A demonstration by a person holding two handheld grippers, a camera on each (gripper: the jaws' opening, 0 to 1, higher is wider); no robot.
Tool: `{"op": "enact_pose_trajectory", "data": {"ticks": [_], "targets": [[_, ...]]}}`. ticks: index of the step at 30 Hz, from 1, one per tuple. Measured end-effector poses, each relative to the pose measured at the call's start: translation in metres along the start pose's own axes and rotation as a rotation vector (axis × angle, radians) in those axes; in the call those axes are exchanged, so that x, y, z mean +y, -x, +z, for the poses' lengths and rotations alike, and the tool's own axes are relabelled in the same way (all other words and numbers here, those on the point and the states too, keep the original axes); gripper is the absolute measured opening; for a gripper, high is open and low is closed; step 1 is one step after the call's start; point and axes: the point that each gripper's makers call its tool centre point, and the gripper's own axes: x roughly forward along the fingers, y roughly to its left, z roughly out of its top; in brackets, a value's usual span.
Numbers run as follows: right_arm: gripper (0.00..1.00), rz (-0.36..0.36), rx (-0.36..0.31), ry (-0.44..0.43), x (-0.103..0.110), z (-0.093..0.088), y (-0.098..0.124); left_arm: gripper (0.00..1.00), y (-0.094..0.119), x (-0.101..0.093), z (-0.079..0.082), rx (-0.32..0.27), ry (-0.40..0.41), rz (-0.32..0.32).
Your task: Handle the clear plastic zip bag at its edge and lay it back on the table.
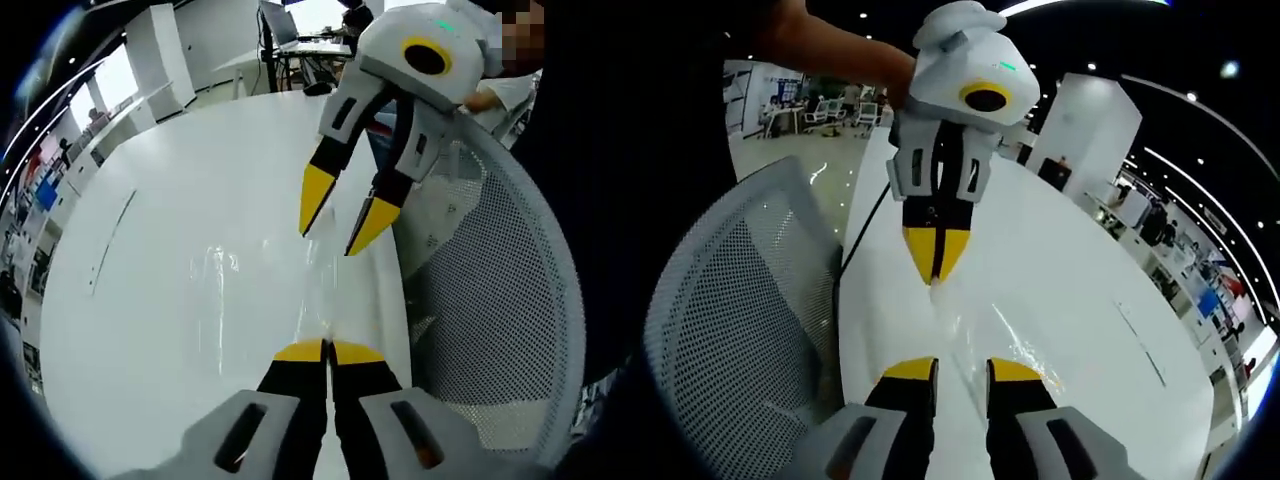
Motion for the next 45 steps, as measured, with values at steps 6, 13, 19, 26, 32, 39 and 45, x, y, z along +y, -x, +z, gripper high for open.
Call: {"op": "enact_pose_trajectory", "data": {"ticks": [6,13,19,26,32,39,45], "targets": [[0.06,0.006,0.012,0.012,0.0,-0.001,-0.002,0.0,-0.001,-0.003,0.0,-0.003,0.017,-0.015],[0.03,0.006,0.032,-0.002,0.001,-0.006,-0.001,0.0,-0.002,-0.002,0.004,-0.003,0.012,-0.022],[0.01,0.0,0.034,-0.023,0.002,-0.008,0.0,0.0,-0.001,-0.002,0.006,-0.019,0.026,-0.012],[0.0,0.005,0.044,-0.043,0.0,-0.007,-0.001,0.01,0.001,-0.001,0.005,-0.035,-0.003,0.01],[0.0,0.015,0.043,-0.06,-0.002,-0.006,-0.001,0.04,0.004,0.002,0.009,-0.07,-0.05,0.045],[0.0,0.042,0.05,-0.081,0.001,-0.007,-0.002,0.14,0.009,0.006,0.015,-0.103,-0.115,0.08],[0.0,0.051,0.053,-0.098,0.003,-0.007,-0.003,0.23,0.013,0.011,0.019,-0.12,-0.173,0.104]]}}
